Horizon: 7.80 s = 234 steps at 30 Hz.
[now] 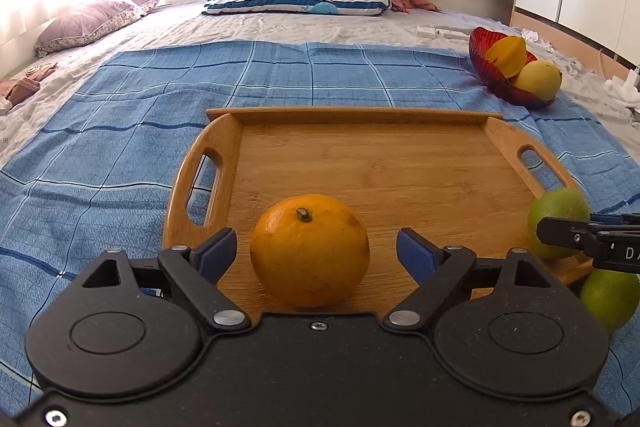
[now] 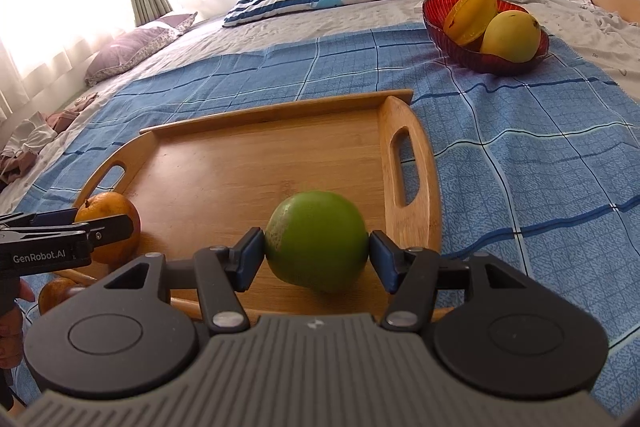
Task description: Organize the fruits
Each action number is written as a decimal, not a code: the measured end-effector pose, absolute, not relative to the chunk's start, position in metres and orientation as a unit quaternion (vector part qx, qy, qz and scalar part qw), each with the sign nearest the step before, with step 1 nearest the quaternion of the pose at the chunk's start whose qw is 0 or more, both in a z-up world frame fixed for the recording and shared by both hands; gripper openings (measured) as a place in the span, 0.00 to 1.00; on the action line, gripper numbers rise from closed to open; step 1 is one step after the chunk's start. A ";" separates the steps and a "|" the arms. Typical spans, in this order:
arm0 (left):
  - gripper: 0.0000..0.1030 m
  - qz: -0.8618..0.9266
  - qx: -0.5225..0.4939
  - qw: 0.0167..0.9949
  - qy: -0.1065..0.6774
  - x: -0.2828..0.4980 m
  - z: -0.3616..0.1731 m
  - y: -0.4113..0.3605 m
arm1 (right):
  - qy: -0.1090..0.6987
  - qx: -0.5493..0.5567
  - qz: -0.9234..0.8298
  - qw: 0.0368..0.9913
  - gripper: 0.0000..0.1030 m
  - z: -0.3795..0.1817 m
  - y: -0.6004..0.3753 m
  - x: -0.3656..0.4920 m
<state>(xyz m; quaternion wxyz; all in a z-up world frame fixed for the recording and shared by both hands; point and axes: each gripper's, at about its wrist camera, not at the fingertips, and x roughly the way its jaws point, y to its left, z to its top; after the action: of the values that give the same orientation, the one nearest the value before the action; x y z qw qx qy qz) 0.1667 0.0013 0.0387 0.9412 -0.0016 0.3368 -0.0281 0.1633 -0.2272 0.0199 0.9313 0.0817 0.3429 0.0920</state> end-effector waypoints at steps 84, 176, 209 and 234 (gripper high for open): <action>0.46 -0.014 -0.115 0.958 0.262 0.023 0.010 0.059 | 0.172 0.006 -0.013 0.985 0.84 -0.018 -0.235 0.024; 0.49 0.001 -0.042 0.973 0.227 0.021 0.028 0.036 | 0.229 0.002 0.029 0.973 0.61 -0.019 -0.224 0.054; 0.49 -0.069 -0.057 0.966 0.243 0.145 0.118 0.044 | 0.201 0.082 0.074 0.973 0.60 0.082 -0.238 0.133; 0.49 -0.045 -0.046 0.929 0.366 0.252 0.066 0.019 | 0.337 0.064 0.047 0.938 0.60 0.055 -0.226 0.238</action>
<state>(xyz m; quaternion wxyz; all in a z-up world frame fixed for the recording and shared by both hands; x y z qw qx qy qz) 0.2516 0.0189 0.0662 0.9285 -0.0460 0.3657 -0.0452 0.2378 -0.2259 0.0554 0.9382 0.0636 0.3369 0.0473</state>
